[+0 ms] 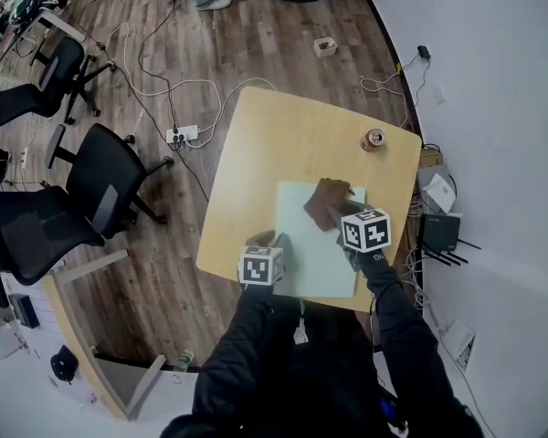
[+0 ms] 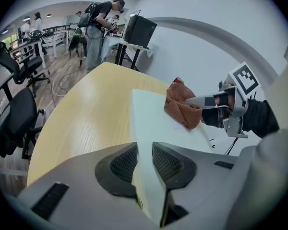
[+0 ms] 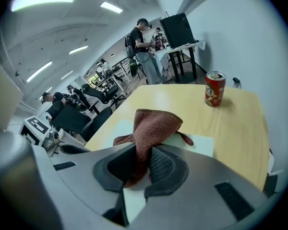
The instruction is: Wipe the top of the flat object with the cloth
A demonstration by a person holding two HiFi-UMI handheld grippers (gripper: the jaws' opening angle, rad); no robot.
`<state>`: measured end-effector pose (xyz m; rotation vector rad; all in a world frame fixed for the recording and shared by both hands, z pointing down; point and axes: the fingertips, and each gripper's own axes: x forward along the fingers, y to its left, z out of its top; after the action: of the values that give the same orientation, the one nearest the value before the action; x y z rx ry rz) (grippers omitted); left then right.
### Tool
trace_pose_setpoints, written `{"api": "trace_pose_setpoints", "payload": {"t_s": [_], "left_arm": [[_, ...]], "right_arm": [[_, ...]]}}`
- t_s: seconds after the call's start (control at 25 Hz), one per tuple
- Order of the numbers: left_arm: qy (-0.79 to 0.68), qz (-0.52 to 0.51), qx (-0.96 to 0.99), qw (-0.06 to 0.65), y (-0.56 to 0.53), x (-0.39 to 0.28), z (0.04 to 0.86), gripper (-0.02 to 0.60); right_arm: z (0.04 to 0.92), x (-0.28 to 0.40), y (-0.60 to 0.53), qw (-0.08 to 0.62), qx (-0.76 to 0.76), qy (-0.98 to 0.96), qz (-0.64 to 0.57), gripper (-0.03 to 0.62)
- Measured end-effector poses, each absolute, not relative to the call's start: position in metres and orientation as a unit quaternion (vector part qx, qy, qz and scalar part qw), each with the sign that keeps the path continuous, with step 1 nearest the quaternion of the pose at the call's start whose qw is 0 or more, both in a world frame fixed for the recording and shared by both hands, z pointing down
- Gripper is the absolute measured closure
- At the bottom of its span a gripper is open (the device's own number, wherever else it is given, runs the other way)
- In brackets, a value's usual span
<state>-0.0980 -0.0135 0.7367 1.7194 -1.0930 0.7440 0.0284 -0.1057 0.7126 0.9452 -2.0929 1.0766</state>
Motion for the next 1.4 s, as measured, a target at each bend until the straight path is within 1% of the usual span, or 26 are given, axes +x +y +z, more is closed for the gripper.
{"api": "trace_pose_setpoints", "payload": {"t_s": [0.56, 0.72, 0.88, 1.08, 1.2, 1.4], "left_arm": [[-0.450, 0.304, 0.698, 0.466, -0.013, -0.098, 0.739, 0.465], [-0.451, 0.306, 0.696, 0.467, -0.011, -0.096, 0.742, 0.465], [-0.451, 0.303, 0.697, 0.468, -0.011, -0.098, 0.742, 0.466], [-0.448, 0.299, 0.697, 0.474, -0.010, -0.099, 0.740, 0.466], [-0.441, 0.296, 0.701, 0.475, -0.012, -0.097, 0.736, 0.466], [-0.437, 0.287, 0.707, 0.477, -0.015, -0.098, 0.733, 0.466]], "right_arm": [[0.711, 0.105, -0.098, 0.318, 0.397, -0.766, 0.393, 0.525], [0.694, 0.113, -0.093, 0.303, 0.404, -0.769, 0.392, 0.525], [0.660, 0.089, -0.086, 0.259, 0.391, -0.785, 0.405, 0.525], [0.635, 0.032, -0.062, 0.213, 0.343, -0.806, 0.433, 0.525], [0.631, -0.001, -0.050, 0.199, 0.311, -0.814, 0.449, 0.525], [0.639, -0.044, -0.039, 0.198, 0.260, -0.821, 0.469, 0.525]]}}
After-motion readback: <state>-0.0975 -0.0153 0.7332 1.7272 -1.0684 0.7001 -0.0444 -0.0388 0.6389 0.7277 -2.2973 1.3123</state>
